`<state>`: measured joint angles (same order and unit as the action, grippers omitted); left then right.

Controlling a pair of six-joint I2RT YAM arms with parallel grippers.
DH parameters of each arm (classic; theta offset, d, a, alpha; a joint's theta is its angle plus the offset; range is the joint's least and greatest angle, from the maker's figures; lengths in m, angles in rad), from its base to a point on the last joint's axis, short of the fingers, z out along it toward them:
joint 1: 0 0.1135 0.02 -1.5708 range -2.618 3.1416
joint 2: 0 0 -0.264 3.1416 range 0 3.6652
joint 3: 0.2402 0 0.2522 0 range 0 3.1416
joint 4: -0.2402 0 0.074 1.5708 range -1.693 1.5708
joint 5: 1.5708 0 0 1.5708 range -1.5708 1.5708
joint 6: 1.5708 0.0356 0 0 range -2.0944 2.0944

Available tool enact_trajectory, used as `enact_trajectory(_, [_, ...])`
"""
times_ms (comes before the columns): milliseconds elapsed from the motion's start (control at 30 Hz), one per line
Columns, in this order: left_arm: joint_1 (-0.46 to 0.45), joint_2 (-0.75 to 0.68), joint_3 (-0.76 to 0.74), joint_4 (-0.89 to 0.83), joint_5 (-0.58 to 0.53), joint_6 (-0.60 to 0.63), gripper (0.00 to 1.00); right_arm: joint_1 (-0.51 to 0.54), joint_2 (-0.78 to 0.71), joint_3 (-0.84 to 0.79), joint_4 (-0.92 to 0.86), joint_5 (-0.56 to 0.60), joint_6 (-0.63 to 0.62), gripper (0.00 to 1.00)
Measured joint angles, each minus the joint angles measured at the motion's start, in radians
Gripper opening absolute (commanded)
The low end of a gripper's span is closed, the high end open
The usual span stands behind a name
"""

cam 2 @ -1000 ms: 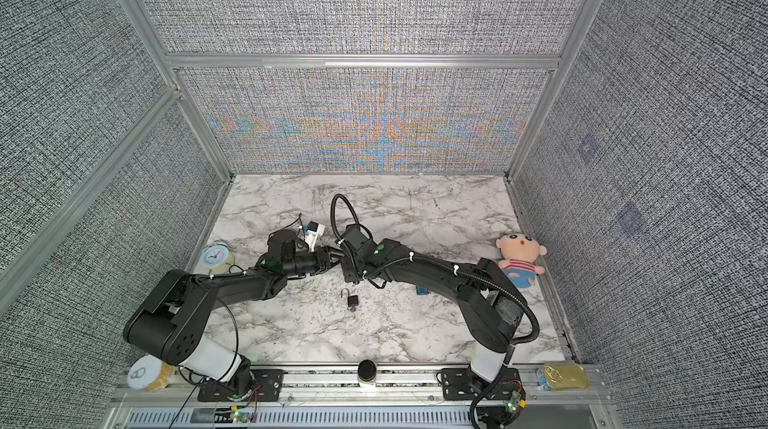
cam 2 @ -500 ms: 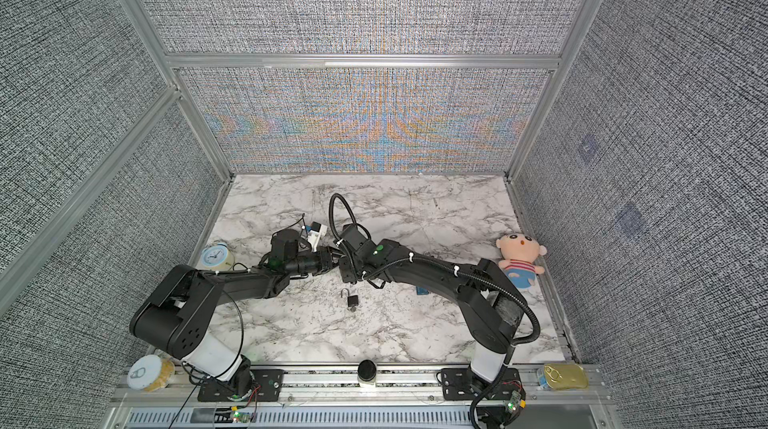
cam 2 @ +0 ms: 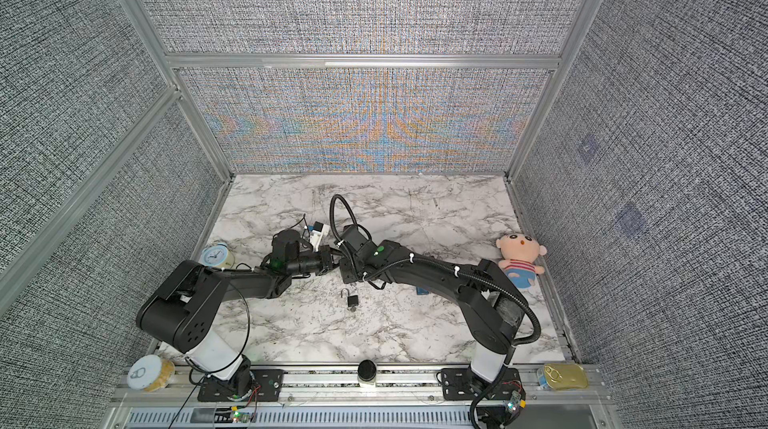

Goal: Lock with the key

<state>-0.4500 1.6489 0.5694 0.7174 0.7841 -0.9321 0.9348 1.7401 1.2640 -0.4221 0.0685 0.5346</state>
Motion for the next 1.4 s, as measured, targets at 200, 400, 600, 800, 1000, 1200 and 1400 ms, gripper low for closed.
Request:
enact_trajectory(200, [0.000,-0.033,-0.002,-0.015,-0.007,0.000,0.00,-0.017,-0.055,-0.074,0.087,-0.051,-0.010,0.57])
enact_trajectory(400, [-0.001,-0.096,0.000,-0.056,-0.045,0.001,0.00,-0.066,-0.201,-0.229,0.206,-0.122,-0.005,0.57])
enact_trajectory(600, [-0.002,-0.165,0.001,-0.094,-0.080,-0.004,0.00,-0.070,-0.279,-0.337,0.316,-0.154,-0.011,0.57])
enact_trajectory(800, [-0.008,-0.255,0.006,-0.142,-0.132,-0.019,0.00,-0.029,-0.296,-0.394,0.399,-0.139,-0.028,0.57])
enact_trajectory(1000, [-0.013,-0.314,0.014,-0.177,-0.187,-0.027,0.00,0.022,-0.243,-0.310,0.458,-0.057,-0.064,0.57])
enact_trajectory(1200, [-0.013,-0.331,0.015,-0.198,-0.209,-0.046,0.00,0.029,-0.200,-0.269,0.487,0.005,-0.078,0.48])
enact_trajectory(1400, [-0.014,-0.341,0.015,-0.204,-0.231,-0.057,0.00,0.032,-0.177,-0.263,0.511,0.032,-0.084,0.36])
